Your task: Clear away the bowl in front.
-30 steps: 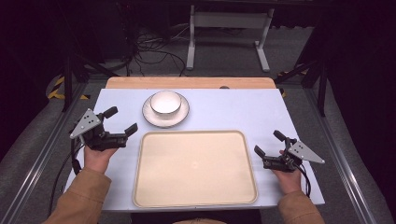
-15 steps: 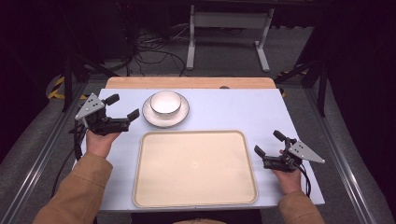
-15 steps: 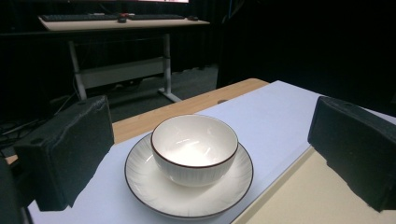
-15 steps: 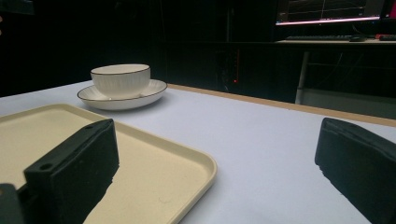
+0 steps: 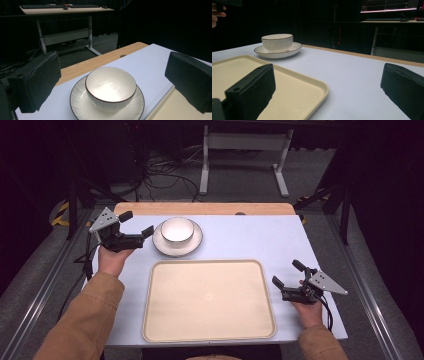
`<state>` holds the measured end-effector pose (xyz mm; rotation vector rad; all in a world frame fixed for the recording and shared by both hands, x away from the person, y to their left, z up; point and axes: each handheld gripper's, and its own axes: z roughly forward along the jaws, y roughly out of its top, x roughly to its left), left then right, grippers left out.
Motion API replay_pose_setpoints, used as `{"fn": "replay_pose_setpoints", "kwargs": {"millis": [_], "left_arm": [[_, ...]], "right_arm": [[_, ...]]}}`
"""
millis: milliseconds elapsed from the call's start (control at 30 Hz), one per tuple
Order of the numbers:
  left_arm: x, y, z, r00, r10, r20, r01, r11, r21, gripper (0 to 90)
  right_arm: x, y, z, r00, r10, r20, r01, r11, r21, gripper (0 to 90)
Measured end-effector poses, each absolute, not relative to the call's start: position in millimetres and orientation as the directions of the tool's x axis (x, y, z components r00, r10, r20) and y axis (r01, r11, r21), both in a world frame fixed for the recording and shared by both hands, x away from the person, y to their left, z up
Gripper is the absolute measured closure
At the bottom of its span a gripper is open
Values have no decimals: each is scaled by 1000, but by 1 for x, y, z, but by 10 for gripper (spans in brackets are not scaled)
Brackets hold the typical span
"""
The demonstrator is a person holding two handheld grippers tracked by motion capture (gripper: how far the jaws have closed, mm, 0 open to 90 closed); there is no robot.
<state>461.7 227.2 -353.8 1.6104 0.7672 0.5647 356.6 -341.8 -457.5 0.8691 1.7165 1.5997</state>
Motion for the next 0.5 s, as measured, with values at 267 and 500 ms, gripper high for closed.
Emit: {"fn": "replay_pose_setpoints", "kwargs": {"millis": [267,500], "left_arm": [[479,222,-351,661,747,-61,183,-81,980,10],[492,218,-348,658,752,-43,184,-105,977,11]], "right_arm": [[357,-342,-457,-584,812,-6,53,45,998,1],[357,-342,-457,-583,812,0,56,41,998,1]]}}
